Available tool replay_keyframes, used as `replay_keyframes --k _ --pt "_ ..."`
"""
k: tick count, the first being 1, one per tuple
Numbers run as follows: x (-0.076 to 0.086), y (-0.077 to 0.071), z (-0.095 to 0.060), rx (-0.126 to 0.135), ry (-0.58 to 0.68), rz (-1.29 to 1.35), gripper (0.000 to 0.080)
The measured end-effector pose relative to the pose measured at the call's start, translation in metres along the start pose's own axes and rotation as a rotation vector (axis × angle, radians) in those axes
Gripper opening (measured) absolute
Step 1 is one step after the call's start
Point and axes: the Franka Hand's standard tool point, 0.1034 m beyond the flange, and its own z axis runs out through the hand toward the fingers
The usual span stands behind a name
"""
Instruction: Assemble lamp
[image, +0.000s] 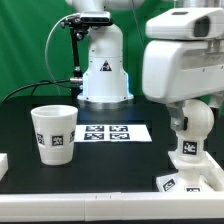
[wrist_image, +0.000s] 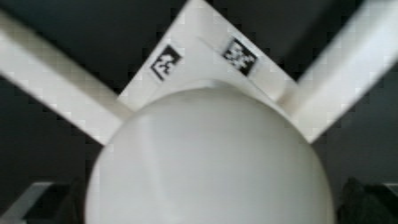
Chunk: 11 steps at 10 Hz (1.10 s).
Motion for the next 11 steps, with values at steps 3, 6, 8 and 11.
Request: replay_keyframes --k 3,6,8,11 --pt "0.0005 -0.001 0.0034 -0.015 -0.019 -0.214 0.0699" --pt "0.0006 -0.0012 0.0036 -0.015 -0.017 -0.145 0.0571" --pt "0.0022 -0.0008 0.0035 -0.016 -0.006 0.063 0.0571" --pt "0.0037 0.0001 0.0027 -0.013 0.007 0.416 0.0571"
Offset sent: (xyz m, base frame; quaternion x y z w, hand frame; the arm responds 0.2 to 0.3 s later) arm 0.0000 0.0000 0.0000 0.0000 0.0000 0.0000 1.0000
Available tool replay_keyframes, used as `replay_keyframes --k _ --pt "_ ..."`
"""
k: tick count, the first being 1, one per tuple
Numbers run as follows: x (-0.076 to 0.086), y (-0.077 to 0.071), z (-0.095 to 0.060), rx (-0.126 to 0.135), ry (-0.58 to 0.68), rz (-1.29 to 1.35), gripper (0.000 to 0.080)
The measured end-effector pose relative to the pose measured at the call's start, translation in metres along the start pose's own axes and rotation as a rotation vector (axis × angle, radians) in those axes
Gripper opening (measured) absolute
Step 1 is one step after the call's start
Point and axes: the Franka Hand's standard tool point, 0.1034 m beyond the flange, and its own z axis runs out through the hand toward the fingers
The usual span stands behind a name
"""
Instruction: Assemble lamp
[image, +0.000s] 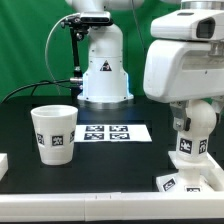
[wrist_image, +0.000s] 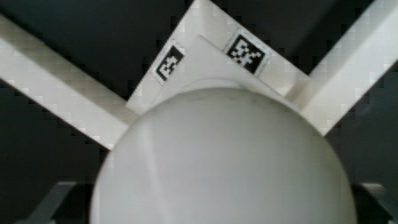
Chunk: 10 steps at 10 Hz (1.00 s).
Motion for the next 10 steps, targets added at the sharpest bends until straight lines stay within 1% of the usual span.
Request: replay_keyframes --k 1,2,3,7,10 --pt "0.0001 0.0008 -0.0003 0.013 0.002 0.14 0.0571" --pt "0.0 0.0039 -0.0005 0.034 0.007 0.271 0.0572" --pt "0.0019 0.0043 -0.0008 0.034 0.019 0.325 0.0573" --pt "0.0004 0.0069 -0.0002 0.038 0.011 0.617 0.0573" --pt "-0.0034 0.0064 0.0006 0.02 0.012 1.053 0.0573"
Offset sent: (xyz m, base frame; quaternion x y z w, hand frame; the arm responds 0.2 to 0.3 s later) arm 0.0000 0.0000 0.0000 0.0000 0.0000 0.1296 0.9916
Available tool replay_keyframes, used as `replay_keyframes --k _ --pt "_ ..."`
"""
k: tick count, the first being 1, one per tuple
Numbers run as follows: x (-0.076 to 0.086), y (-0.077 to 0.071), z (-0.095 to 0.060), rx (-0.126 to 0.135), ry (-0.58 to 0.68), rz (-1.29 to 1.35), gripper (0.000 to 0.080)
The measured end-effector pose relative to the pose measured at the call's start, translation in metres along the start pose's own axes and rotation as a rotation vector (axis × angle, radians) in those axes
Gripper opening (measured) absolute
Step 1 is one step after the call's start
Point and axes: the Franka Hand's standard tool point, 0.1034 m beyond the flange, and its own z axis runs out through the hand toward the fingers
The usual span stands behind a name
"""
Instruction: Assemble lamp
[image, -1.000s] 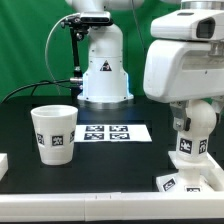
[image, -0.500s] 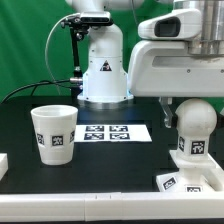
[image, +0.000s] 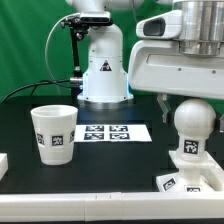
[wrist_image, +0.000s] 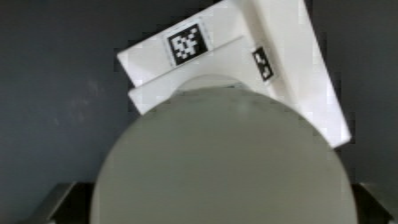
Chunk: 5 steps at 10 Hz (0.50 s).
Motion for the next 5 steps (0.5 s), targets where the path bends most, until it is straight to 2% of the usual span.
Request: replay_keyframes --k 3,4,5 --pt "-0.0026 0.0014 -0.0004 0.009 -0.031 0.472 0.0573" --pt "-0.0032 0.0005 -0.0007 0.02 -0.045 0.593 0.0573" --pt "-0.0032 0.0026 0.0005 0.049 -0.073 0.725 0.0573"
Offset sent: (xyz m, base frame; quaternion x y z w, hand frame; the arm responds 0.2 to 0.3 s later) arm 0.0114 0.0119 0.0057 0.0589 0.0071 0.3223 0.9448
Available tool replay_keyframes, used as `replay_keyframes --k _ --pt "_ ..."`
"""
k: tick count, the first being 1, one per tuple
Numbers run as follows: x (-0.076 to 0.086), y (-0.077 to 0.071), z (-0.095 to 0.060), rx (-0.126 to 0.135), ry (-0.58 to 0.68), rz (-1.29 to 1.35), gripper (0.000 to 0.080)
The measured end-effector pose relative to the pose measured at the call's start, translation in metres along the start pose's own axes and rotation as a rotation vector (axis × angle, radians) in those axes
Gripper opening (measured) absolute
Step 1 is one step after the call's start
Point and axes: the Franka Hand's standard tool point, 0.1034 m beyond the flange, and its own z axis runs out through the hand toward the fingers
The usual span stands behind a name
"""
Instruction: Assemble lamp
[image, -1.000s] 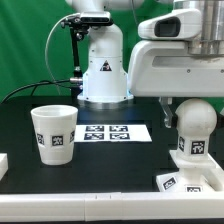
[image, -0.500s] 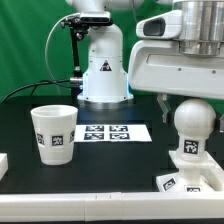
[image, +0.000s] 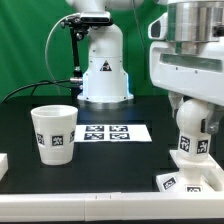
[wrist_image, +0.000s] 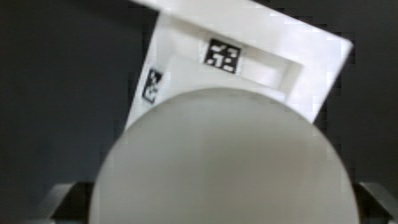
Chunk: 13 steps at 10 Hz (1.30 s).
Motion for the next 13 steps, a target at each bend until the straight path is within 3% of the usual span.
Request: replay_keyframes --k 2,3,4,5,6,7,8,9,13 --pt "0.001 0.001 0.0 0.004 -0.011 0.029 0.0573" --pt "0.001 0.001 0.001 0.004 -0.013 0.017 0.0637" --pt "0.001 0.001 0.001 0.003 -0.013 -0.012 0.0637" --pt "0.0 0.002 0.001 -0.006 -0.012 -0.071 0.068" --pt "0.0 0.003 -0.002 -0.033 -0.028 -0.289 0.068" --pt "-0.001 0.004 -0.003 -0.04 -0.039 -0.457 0.0697" --pt "-0.007 0.006 -0.001 -0.038 -0.044 -0.537 0.0698" --pt "-0.009 0.009 0.001 -0.004 -0.022 -0.543 0.0698" --pt "-0.008 0.011 0.002 -0.003 -0.021 -0.918 0.0698"
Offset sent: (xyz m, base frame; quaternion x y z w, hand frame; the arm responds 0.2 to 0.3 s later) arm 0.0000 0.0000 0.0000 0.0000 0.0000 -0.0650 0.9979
